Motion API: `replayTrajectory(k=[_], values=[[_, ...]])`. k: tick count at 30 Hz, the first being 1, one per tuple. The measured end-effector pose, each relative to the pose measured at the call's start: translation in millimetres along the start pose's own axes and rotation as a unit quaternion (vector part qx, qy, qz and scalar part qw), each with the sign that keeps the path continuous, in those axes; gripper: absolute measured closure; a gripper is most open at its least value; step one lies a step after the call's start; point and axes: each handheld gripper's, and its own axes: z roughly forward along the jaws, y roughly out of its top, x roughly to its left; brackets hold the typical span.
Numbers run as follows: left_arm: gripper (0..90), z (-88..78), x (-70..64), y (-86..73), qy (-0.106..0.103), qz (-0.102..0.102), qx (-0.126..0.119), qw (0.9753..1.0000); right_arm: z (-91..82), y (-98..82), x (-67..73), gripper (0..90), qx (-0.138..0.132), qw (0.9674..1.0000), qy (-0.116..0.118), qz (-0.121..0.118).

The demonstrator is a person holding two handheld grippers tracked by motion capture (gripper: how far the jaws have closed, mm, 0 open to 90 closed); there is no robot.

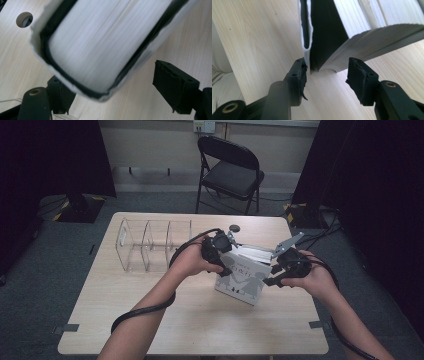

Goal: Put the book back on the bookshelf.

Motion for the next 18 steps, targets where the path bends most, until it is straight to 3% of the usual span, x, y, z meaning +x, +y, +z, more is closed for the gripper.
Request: replayTrajectory(k=[4, 10, 13, 18], values=[[21.3, 1.6, -2.3, 7.4, 0.018, 0.018, 0.010, 0.9996, 1.4, 0.8, -1.2, 48.7, 0.004, 1.0000, 0.002, 0.000], [23.8, 0.6, -3.0, 9.0, 0.017, 0.014, 0.012, 0.9997, 0.5, -0.9, -1.5, 48.6, 0.001, 1.0000, 0.001, 0.002], [27.8, -2.4, -4.4, 9.7, 0.016, 0.027, 0.024, 0.9992, -0.4, -2.1, -2.9, 48.6, 0.001, 1.0000, -0.001, 0.004], [32.1, -6.7, -10.3, 9.2, 0.007, 0.030, 0.031, 0.9990, -2.3, -5.2, -5.4, 48.6, 0.001, 1.0000, -0.006, 0.006]])
